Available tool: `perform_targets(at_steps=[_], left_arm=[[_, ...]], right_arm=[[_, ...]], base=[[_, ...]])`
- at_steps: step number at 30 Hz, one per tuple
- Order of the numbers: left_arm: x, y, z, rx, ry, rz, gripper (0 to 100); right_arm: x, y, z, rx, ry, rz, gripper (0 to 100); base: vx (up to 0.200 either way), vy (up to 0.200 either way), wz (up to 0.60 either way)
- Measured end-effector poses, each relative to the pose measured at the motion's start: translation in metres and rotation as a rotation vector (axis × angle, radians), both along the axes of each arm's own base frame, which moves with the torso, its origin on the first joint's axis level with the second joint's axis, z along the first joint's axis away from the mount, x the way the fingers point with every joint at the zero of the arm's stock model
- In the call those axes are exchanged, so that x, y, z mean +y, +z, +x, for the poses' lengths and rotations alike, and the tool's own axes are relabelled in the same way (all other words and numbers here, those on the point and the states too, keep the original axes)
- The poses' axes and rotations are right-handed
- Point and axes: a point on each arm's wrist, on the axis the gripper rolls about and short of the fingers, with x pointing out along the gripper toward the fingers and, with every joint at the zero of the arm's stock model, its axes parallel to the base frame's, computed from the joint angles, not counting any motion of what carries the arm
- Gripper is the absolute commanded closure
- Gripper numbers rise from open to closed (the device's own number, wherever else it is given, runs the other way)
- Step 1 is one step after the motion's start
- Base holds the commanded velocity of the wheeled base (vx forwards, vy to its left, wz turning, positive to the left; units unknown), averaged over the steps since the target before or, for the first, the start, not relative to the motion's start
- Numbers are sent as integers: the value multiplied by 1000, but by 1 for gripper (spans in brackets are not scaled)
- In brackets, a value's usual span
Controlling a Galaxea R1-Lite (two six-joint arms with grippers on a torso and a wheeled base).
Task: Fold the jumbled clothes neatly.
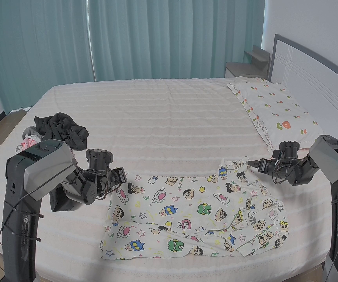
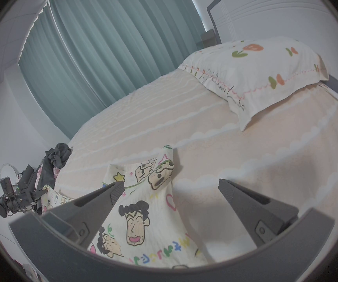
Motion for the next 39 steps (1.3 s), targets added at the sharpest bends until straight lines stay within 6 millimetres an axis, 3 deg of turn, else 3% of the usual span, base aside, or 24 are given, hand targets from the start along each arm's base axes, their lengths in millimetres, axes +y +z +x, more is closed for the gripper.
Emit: perform_targets(at_steps=[10, 11, 23, 39], left_arm=[[-1, 1, 0, -2, -2, 0, 100], [-1, 1, 0, -2, -2, -1, 100], [-4, 2, 0, -4, -1, -12, 100], [-5, 4, -2, -5, -2, -12, 100]], right_arm=[[5, -18, 7, 45, 71, -44, 0], [6, -19, 7, 45, 78, -40, 100], [5, -26, 5, 56, 179, 41, 100], [-17, -21, -2, -19, 211, 103, 100]], base=[[0, 0, 0], [0, 0, 0], [0, 0, 0], [0, 0, 0]])
